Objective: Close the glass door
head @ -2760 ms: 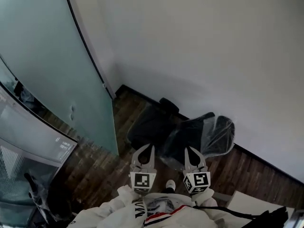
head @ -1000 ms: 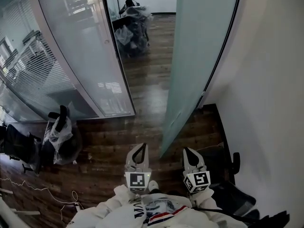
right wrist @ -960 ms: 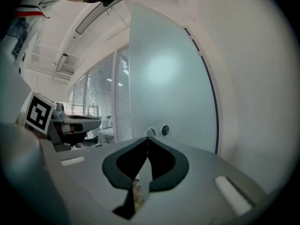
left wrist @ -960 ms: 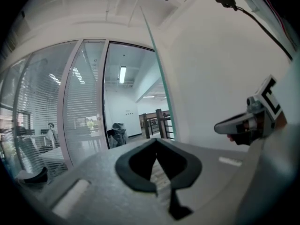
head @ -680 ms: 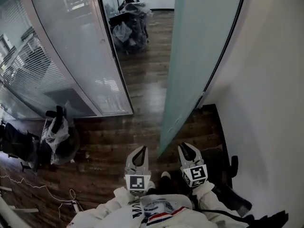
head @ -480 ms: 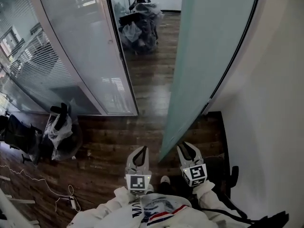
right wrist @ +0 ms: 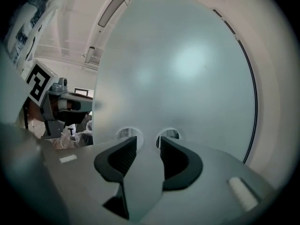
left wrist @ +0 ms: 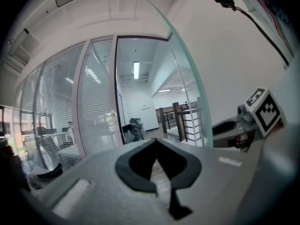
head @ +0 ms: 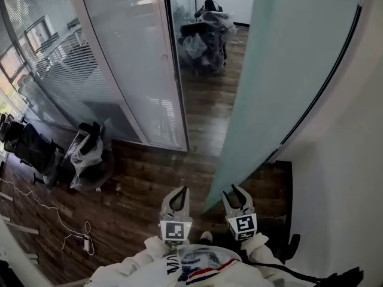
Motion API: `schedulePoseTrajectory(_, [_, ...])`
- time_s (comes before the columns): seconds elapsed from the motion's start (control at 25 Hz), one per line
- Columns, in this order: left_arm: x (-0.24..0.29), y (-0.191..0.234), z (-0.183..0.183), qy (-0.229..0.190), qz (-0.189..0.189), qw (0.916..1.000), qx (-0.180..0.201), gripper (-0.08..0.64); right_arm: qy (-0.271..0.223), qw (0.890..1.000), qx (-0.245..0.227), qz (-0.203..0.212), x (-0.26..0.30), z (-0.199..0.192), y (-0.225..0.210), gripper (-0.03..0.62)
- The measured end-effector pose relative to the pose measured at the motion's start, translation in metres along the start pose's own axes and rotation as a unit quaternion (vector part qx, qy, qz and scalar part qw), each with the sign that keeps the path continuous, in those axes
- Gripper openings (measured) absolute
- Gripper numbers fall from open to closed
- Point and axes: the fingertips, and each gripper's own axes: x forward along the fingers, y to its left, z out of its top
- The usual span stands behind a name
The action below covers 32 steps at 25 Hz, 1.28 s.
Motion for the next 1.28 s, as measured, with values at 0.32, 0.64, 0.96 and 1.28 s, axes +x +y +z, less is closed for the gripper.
schedulePoseTrajectory(0.32, [0.002,0.005,-0.005,0.005,0.025,0.9997,-0.005,0.003,-0.006,0.999,0.021,0.025,0.02,0.002,-0.004,0.142])
schedulePoseTrajectory(0.64, [-0.002,0.013,-0.01,0.02,0.064,0.9977,-0.004,0.003,-0.001,0.999,0.036,0.039,0.033,0.003,-0.002,0.124])
schedulePoseTrajectory(0.96, [0.009,0.043,-0.014,0.027,0.097,0.9949,-0.006,0.003,0.008,0.999,0.035,0.032,0.062,0.009,0.0,0.124])
schedulePoseTrajectory(1.28, [0.038,0.086,-0.028,0.022,0.104,0.9942,-0.017,0.003,0.008,0.999,0.034,0.021,0.102,0.016,0.004,0.124])
